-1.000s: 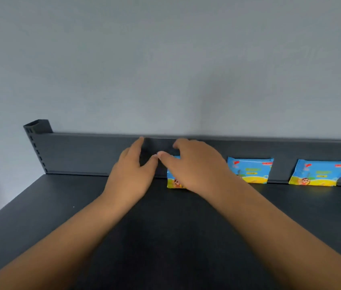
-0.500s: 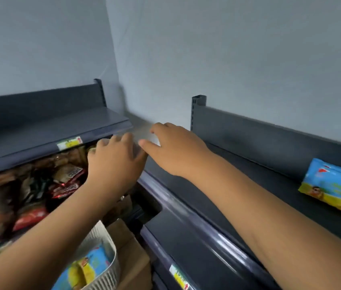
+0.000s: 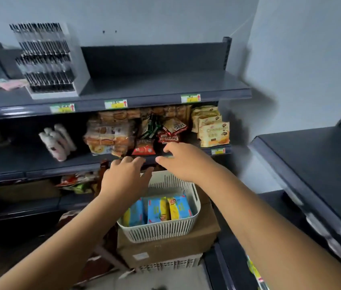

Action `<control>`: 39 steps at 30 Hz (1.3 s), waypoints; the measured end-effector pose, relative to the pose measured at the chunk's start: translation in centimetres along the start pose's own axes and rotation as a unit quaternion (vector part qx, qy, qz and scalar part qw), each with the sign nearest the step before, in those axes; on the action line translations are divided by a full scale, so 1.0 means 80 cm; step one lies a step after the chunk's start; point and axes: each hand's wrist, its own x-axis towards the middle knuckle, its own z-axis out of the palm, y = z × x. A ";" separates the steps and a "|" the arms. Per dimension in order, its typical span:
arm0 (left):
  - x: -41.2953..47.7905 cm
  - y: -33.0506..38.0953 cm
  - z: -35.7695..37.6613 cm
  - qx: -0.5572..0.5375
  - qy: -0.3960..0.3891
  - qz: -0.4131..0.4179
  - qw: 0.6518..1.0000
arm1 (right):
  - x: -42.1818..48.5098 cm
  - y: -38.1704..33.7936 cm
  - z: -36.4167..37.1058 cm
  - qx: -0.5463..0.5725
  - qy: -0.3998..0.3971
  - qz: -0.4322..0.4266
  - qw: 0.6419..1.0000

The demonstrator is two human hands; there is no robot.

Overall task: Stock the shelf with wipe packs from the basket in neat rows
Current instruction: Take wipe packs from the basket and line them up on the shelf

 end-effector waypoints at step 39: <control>0.171 -0.193 0.369 0.027 -0.268 -0.013 0.963 | 0.211 0.150 0.410 -0.068 -0.109 0.040 0.991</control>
